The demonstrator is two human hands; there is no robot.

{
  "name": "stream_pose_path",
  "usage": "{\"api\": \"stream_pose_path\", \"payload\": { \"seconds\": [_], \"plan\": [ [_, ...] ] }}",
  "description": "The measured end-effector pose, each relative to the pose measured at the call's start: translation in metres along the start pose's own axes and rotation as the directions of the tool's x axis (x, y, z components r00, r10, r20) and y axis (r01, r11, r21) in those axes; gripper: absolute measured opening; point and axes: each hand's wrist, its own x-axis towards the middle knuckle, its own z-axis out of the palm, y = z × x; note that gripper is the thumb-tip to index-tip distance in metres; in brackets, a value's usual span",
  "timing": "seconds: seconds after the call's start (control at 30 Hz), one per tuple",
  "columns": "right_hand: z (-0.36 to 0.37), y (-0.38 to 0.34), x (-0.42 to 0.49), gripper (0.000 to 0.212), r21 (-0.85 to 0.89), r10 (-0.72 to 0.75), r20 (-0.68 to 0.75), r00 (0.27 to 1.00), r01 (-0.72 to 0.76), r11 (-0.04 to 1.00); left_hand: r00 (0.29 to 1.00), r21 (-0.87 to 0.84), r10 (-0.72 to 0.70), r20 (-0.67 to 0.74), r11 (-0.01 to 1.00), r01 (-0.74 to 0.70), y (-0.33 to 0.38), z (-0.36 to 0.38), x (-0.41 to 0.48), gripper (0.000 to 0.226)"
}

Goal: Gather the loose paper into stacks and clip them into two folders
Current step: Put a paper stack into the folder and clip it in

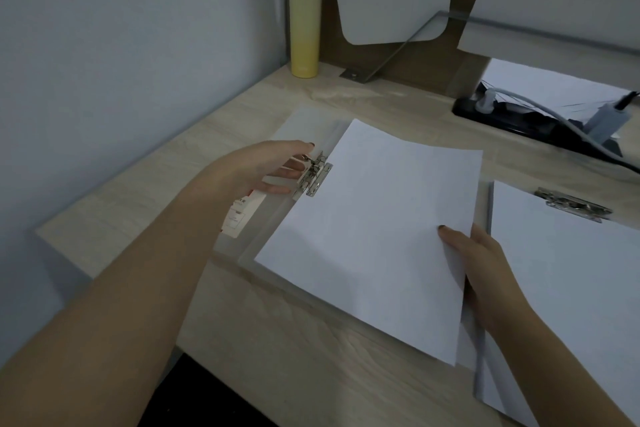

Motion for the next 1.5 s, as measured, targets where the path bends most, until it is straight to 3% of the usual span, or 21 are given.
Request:
{"api": "stream_pose_path", "payload": {
  "seconds": [0.17,0.63,0.87,1.03,1.2,1.5],
  "plan": [
    [0.001,0.000,0.000,0.017,0.003,-0.004,-0.021,1.000,0.004,1.000,0.999,0.048,-0.039,0.020,0.998,0.038,0.001,-0.004,-0.006,0.049],
    [0.001,0.003,0.002,0.014,-0.010,-0.023,-0.029,0.999,0.023,1.000,0.998,0.018,-0.067,0.015,0.998,0.066,-0.002,-0.007,-0.008,0.052],
    [0.000,0.003,0.001,0.015,-0.020,-0.030,-0.017,0.999,0.030,0.999,0.995,-0.122,0.005,0.100,0.992,0.007,-0.008,0.001,-0.011,0.036],
    [0.000,0.003,0.000,0.016,-0.039,-0.047,-0.012,0.999,0.047,0.998,0.968,-0.240,0.039,0.249,0.970,0.022,-0.018,0.006,-0.017,0.047],
    [-0.001,0.004,0.002,0.013,-0.040,-0.036,-0.025,0.999,0.035,0.999,0.946,-0.374,0.117,0.302,0.928,0.004,-0.034,0.006,-0.019,0.036],
    [-0.001,0.004,0.003,0.015,-0.069,-0.029,-0.027,0.999,0.027,0.997,0.964,-0.224,0.170,0.204,0.967,-0.123,-0.047,0.008,-0.019,0.026]
  ]
}}
